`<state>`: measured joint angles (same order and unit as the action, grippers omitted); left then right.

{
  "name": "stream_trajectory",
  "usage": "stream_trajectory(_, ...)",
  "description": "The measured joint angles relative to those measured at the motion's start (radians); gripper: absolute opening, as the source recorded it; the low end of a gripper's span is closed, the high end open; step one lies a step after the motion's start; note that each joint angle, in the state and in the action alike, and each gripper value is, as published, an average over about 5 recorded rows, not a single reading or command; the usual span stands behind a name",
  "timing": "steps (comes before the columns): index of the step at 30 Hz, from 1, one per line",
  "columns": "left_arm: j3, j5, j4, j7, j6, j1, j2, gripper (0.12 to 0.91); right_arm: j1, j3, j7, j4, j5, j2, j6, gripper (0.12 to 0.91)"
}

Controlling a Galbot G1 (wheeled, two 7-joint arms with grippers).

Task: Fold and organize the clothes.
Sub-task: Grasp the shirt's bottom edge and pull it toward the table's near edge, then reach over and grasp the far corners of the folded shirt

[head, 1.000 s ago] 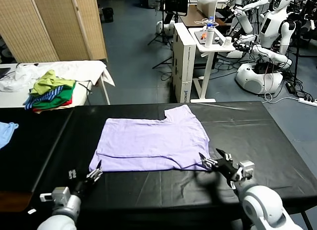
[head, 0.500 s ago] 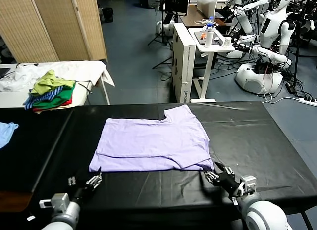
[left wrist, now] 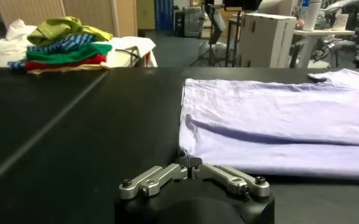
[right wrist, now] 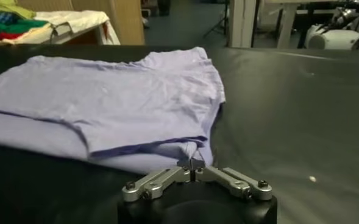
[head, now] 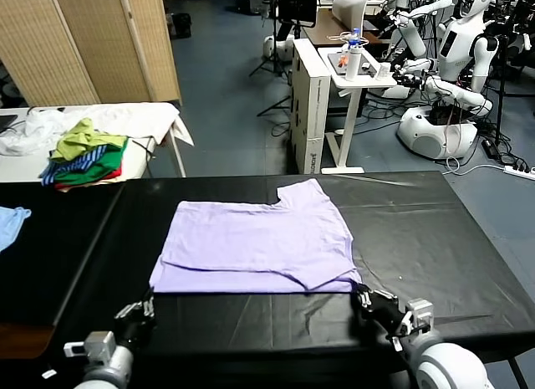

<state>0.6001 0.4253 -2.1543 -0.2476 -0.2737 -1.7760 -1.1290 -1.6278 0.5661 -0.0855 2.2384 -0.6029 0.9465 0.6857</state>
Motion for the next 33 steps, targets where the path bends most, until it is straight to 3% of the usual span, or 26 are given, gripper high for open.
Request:
stream_trajectory(12,0.035,-0.055,-0.092,-0.005,-0.001,-0.178,0.010,0.144,-0.100,0.031,-0.016,0.083,0.004,0.002,0.049,0.144)
stream_trajectory(15,0.037,-0.056,-0.104,-0.024,-0.001,-0.200,0.008,0.144,-0.119,0.038,-0.031,0.103,0.006,0.006,0.050,0.221)
stream_trajectory(19,0.039,-0.050,-0.125,-0.057,-0.007,-0.224,0.004,0.182,-0.150,0.056,-0.045,0.137,0.007,0.011,0.051,0.466)
stream_trajectory(23,0.045,-0.031,-0.152,-0.089,-0.041,-0.245,0.001,0.386,-0.184,0.085,-0.044,0.181,-0.002,0.009,0.051,0.712)
stream_trajectory(26,0.052,-0.011,-0.175,-0.117,-0.080,-0.257,0.000,0.576,-0.194,0.115,-0.040,0.211,-0.037,0.003,0.051,0.855)
stream_trajectory(30,0.065,0.004,-0.211,-0.126,-0.139,-0.268,-0.001,0.816,-0.156,0.142,-0.040,0.216,-0.098,-0.009,0.051,0.903)
stream_trajectory(33,0.073,0.036,-0.247,-0.138,-0.166,-0.258,0.003,0.893,-0.081,0.133,-0.039,0.185,-0.135,-0.021,0.051,0.906)
